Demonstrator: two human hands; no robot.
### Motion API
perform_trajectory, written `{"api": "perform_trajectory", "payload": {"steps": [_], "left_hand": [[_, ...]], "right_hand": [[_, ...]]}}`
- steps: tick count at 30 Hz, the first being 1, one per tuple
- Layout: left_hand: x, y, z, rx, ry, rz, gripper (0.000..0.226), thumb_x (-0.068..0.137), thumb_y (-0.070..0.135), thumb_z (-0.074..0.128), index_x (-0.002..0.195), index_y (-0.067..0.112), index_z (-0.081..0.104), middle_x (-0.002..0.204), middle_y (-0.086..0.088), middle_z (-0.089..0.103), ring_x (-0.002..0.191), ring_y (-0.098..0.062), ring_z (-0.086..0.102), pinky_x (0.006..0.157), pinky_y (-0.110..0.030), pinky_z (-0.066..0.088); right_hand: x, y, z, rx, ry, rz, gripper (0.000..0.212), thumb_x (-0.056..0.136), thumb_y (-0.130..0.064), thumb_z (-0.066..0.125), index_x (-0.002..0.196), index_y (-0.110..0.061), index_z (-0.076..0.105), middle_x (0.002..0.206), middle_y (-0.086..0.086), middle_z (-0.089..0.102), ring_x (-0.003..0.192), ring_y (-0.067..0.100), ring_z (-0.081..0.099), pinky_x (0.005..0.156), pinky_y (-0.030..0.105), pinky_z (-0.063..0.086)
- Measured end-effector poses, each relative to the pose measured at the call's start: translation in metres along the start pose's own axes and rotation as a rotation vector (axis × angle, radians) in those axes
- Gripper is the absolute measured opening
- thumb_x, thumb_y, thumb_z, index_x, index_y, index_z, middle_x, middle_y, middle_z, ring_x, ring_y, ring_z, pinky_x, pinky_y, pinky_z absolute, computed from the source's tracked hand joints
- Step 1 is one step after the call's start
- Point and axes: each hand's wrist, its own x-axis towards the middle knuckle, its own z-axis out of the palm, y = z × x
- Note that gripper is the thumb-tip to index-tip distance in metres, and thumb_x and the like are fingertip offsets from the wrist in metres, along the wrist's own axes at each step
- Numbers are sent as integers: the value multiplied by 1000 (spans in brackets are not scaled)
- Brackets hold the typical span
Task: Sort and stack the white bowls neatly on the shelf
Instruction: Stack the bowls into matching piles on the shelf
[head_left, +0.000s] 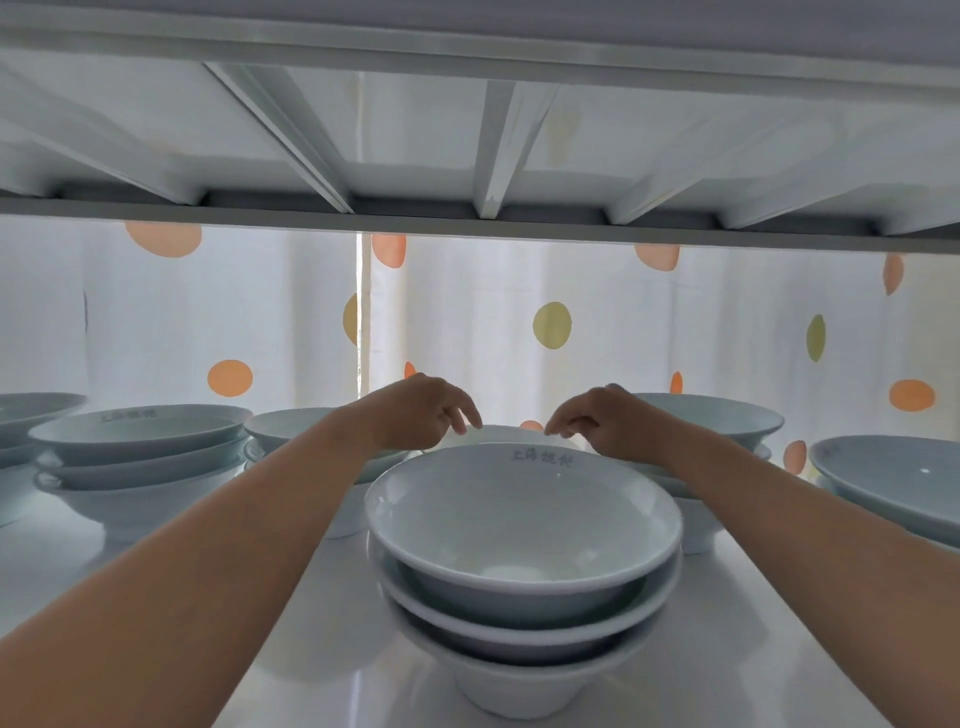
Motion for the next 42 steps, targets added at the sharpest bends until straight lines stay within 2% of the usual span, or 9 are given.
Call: {"api": "perform_trajectory", "payload": {"steps": [4,8,12,16,21,26,32,36,42], "left_hand": [[1,19,-4,-62,-52,3,43,85,1,40,101,30,68,93,8,70,76,0,59,67,-16,44],[8,34,-5,-52,-105,64,26,90,19,52,105,34,67,95,9,67,94,-10,62,86,-25,47],[12,55,-5,-42,-82,136,24,90,25,52,105,38,65,90,14,61,97,-7,59,91,-26,45],[9,94,-5,-16,-38,223,23,92,25,53,109,34,64,97,8,65,94,-5,56,92,-22,41],[5,147,-8,78,-52,237,22,92,27,55,111,31,64,104,6,69,95,-6,60,94,-24,44],[8,210,-4,20,42,164,19,89,28,58,105,35,66,93,9,65,92,-7,59,93,-28,46],[27,285,53,-44,61,119,20,84,25,63,101,36,66,98,8,67,93,-8,60,84,-21,44],[48,317,98,-129,-12,106,30,85,37,65,115,37,62,114,4,63,93,-5,55,89,-19,39],[61,311,107,-188,-138,62,47,82,50,63,127,45,51,142,7,43,121,-14,47,98,-24,34]], "right_hand": [[-6,-3,-11,45,89,6,45,84,13,37,104,-9,71,100,4,73,90,13,68,87,17,48],[-21,-11,-21,54,123,26,34,89,5,44,107,-9,69,103,4,72,94,13,67,81,10,44],[-38,-8,-34,-34,169,34,27,91,-2,50,107,-10,70,103,3,72,84,4,58,72,-3,36],[-62,4,-49,-96,188,52,25,91,-5,51,107,-9,70,104,4,72,89,13,64,86,19,48],[-100,30,-71,-102,192,55,23,91,-7,54,107,-9,70,105,5,72,94,19,65,84,18,44],[-139,67,-89,-76,192,23,23,89,-6,55,106,-9,71,105,5,72,95,18,66,80,11,38],[-198,118,-113,-46,187,65,23,89,-9,56,107,-9,70,108,7,71,97,20,66,90,23,48],[-230,155,-122,-44,142,175,22,89,-13,58,108,-11,69,110,4,71,99,17,65,86,18,44],[-251,177,-129,13,184,294,20,89,-18,58,105,-13,70,110,2,71,97,14,63,86,20,44]]}}
